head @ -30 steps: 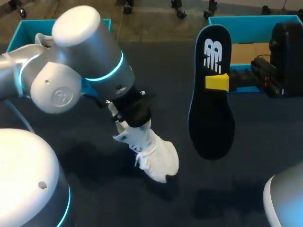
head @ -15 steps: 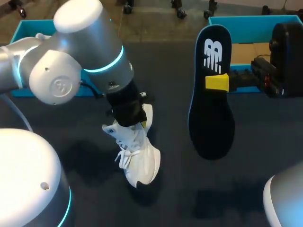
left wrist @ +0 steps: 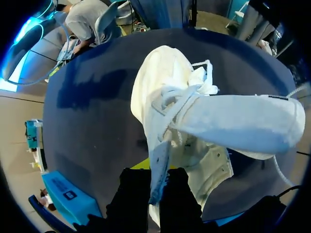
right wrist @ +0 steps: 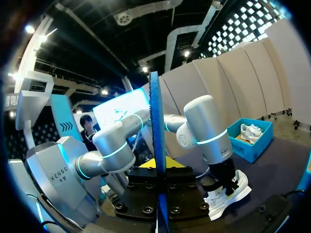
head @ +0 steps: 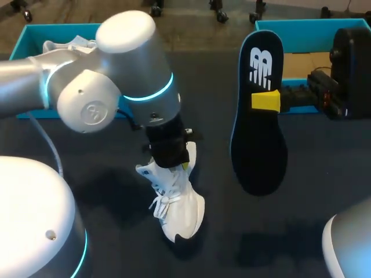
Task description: Take the shoe out of the shoebox, open the shoe tongue, remove and reinsert the insole, then place the shoe into the shoebox
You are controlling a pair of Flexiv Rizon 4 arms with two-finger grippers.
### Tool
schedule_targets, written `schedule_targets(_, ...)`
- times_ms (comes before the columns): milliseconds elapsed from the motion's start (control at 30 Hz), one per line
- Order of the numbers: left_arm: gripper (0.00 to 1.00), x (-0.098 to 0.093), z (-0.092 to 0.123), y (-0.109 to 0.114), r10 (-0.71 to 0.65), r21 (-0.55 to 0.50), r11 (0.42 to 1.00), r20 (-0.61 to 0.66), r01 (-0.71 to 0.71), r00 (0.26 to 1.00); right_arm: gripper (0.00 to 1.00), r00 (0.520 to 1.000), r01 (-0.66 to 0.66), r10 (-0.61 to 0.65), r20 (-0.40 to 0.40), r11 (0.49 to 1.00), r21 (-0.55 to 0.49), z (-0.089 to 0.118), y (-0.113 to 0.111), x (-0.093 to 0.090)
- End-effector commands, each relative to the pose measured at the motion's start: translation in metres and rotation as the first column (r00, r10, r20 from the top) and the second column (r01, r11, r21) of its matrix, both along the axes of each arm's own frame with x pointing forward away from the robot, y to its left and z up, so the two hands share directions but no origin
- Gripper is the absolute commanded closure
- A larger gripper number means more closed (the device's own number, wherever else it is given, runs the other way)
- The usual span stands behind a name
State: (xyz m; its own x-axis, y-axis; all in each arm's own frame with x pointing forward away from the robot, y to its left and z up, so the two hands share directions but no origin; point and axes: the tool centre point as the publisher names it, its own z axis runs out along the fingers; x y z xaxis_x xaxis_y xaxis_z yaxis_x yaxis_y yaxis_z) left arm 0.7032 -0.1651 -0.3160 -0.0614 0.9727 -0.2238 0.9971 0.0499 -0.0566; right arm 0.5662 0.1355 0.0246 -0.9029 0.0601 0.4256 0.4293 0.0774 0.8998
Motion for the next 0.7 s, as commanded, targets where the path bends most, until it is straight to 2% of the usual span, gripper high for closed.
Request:
schedule_targets(33, 1.0, 0.002, -0.006, -0.008, -0.016, 0.015, 1.0, -0.005, 0.016, 1.0, 1.0, 1.0, 0.015, -0.015, 0.001, 1.0, -0.002, 0.004, 0.01, -0.006)
schedule_targets(700, 1.0, 0.002, -0.032, -0.023, -0.093, 0.071, 0.993, -0.006, 0.094, 0.996, 1.0, 1.0, 0.015, -0.015, 0.001, 1.0, -0.002, 0.004, 0.01, -0.006)
